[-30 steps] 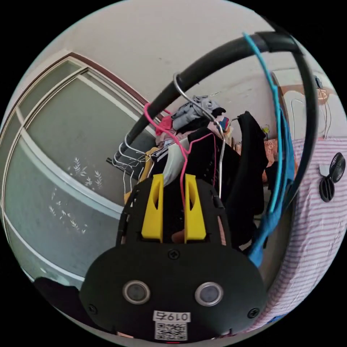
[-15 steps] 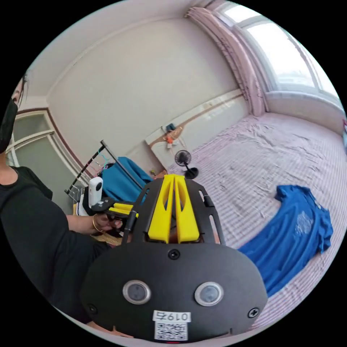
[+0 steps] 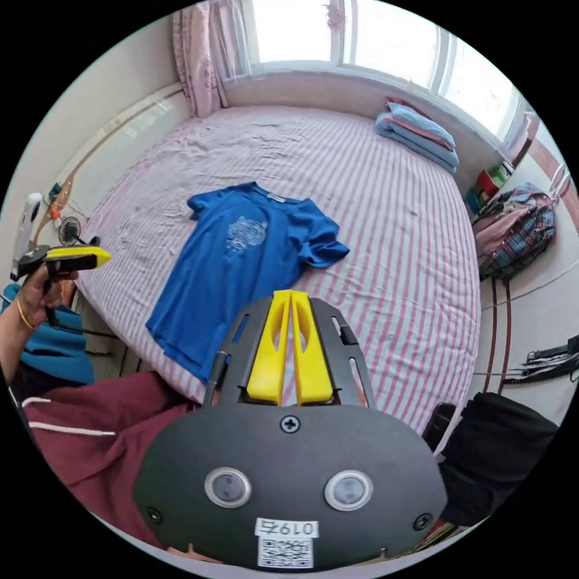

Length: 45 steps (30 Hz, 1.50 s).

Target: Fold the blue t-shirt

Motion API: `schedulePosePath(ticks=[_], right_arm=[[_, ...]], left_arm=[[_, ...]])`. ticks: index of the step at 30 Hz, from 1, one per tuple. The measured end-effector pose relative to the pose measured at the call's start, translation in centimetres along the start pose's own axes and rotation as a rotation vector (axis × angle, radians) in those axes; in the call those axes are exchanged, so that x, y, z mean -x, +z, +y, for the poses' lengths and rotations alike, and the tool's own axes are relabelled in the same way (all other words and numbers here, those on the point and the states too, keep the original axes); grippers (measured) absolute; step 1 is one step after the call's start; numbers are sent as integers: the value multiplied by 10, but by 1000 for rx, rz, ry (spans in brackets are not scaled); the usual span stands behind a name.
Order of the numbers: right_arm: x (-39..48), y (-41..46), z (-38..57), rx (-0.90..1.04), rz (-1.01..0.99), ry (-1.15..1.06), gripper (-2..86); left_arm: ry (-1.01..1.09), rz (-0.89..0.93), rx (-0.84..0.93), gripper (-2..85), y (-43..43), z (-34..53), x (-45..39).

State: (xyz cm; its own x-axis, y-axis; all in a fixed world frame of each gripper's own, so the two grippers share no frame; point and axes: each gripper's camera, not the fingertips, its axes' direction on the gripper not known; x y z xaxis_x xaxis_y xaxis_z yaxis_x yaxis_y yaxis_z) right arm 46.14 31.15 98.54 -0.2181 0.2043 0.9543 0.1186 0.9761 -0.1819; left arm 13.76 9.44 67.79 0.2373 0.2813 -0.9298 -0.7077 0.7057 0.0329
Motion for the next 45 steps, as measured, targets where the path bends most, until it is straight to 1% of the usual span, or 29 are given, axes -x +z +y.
schedulePosePath(ticks=[4, 8, 11, 14, 18, 22, 24, 27, 30, 32, 34, 38, 40, 42, 45], right_arm=[[-16, 66, -2, 83, 59, 49, -10], [-27, 118, -14, 108, 71, 91, -9], [-48, 142, -20, 79, 52, 149, -6], [-81, 147, -28, 2, 14, 233, 6], [-139, 144, -48, -123, -80, 350, 64], [-177, 159, -70, -109, -105, 352, 87], [-197, 175, -77, -71, -169, 353, 95], [-209, 190, -79, -26, -230, 356, 97], [-210, 197, -71, 7, -221, 361, 77], [-214, 195, -63, -5, -229, 381, 29], [-220, 193, -59, -11, -265, 397, 9], [-222, 172, -58, -76, -263, 361, -4], [-226, 158, -59, -106, -219, 364, -6], [-241, 142, -59, -152, -178, 391, -7], [-262, 131, -65, -151, -110, 399, -8]], left_arm=[[5, -151, 91, 9, 78, -39, 27], [-63, -165, 63, 17, 132, -73, 73], [-164, -140, 17, 30, 166, -96, 122], [-242, -95, -31, 56, 186, -113, 171], [-310, -23, -131, 81, 197, -134, 234], [-351, 40, -239, 93, 205, -159, 282], [-386, 105, -269, 100, 214, -169, 303], [-453, 158, -253, 111, 238, -179, 332], [-472, 176, -221, 117, 260, -182, 347], [-468, 171, -184, 119, 274, -183, 351], [-471, 163, -148, 119, 291, -182, 355], [-547, 227, -192, 119, 308, -175, 366], [-581, 245, -224, 117, 315, -174, 370], [-580, 252, -233, 112, 321, -176, 371], [-535, 216, -190, 86, 330, -183, 368]])
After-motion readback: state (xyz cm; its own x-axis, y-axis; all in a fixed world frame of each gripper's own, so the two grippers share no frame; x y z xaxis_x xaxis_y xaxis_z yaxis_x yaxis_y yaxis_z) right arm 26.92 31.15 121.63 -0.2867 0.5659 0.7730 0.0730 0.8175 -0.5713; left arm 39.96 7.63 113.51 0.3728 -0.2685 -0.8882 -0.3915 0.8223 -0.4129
